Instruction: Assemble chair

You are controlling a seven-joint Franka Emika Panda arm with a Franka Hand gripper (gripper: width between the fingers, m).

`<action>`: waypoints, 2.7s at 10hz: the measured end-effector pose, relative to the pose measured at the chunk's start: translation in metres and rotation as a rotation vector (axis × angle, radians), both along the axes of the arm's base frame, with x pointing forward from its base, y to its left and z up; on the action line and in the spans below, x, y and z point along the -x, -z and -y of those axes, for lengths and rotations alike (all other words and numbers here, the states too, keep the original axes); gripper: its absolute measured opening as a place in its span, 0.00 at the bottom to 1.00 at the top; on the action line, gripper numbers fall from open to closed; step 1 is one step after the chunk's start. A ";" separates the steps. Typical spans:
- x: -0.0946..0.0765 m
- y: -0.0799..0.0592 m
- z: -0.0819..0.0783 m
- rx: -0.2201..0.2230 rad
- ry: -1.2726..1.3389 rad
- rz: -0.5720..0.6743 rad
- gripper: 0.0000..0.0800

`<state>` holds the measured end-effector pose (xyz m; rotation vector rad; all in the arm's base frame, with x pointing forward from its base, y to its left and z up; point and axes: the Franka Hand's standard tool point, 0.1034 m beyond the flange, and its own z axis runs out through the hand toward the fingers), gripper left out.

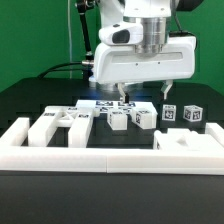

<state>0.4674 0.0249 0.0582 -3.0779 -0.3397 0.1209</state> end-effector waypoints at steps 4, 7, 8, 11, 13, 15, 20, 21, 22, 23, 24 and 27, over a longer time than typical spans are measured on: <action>0.007 0.009 0.008 0.047 -0.003 -0.226 0.81; 0.011 0.014 0.007 0.049 -0.012 -0.398 0.81; 0.010 0.015 0.004 0.052 -0.018 -0.477 0.81; 0.010 0.022 0.000 0.087 -0.039 -0.692 0.81; 0.015 0.024 -0.002 0.097 -0.046 -0.840 0.81; 0.009 0.028 -0.011 0.132 -0.025 -0.862 0.81; 0.009 0.043 -0.021 0.133 -0.060 -0.825 0.81; 0.012 0.049 -0.023 0.131 -0.065 -0.815 0.81; 0.015 0.052 -0.025 0.131 -0.069 -0.812 0.81; 0.016 0.054 -0.024 0.131 -0.069 -0.810 0.81; 0.018 0.056 -0.024 0.129 -0.071 -0.804 0.81; 0.021 0.057 -0.023 0.124 -0.078 -0.795 0.61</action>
Offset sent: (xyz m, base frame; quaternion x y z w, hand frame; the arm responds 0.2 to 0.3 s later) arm 0.0063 -0.0402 -0.0142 -0.0670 -0.2476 0.0099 0.9665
